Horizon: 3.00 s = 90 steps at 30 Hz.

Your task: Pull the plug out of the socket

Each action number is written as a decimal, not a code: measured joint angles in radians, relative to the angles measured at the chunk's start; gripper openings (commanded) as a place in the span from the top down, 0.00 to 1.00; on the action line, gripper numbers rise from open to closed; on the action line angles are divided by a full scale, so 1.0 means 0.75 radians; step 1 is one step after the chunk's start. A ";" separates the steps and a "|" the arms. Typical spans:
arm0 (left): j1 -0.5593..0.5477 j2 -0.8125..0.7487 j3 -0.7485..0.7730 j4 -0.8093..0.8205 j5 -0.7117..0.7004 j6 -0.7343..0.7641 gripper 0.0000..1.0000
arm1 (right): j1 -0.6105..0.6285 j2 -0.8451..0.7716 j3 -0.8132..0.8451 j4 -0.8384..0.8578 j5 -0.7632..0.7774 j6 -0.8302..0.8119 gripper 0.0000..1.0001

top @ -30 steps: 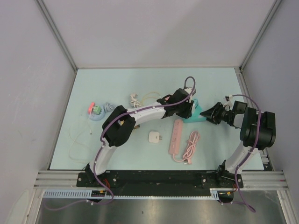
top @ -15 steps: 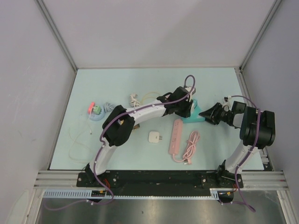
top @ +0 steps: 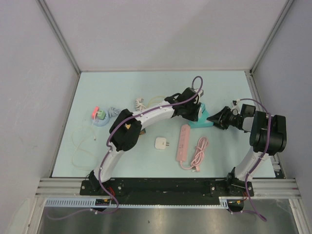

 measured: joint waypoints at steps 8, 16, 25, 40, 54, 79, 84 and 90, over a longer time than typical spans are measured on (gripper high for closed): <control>0.035 -0.001 -0.012 0.013 0.062 -0.077 1.00 | 0.010 0.000 0.007 -0.001 0.017 0.002 0.76; 0.025 -0.003 -0.020 0.024 0.034 -0.060 0.99 | 0.016 0.000 0.014 -0.007 0.027 0.001 0.77; -0.003 -0.011 -0.020 0.023 -0.032 -0.020 1.00 | 0.017 0.000 0.018 -0.014 0.028 0.000 0.78; 0.009 -0.020 -0.020 0.003 -0.012 -0.051 1.00 | 0.024 0.001 0.020 -0.021 0.028 0.001 0.80; -0.032 -0.220 -0.020 0.051 0.008 -0.024 1.00 | 0.036 0.003 0.025 -0.028 0.027 -0.006 0.82; 0.348 -0.550 -0.583 0.245 0.114 -0.100 1.00 | 0.036 0.005 0.027 -0.031 0.026 -0.006 0.80; 0.343 -0.552 -0.718 0.262 0.173 -0.099 0.97 | 0.036 0.005 0.028 -0.031 0.026 -0.006 0.80; 0.339 -0.551 -0.852 0.312 0.251 -0.102 0.89 | 0.037 0.006 0.030 -0.032 0.026 -0.006 0.79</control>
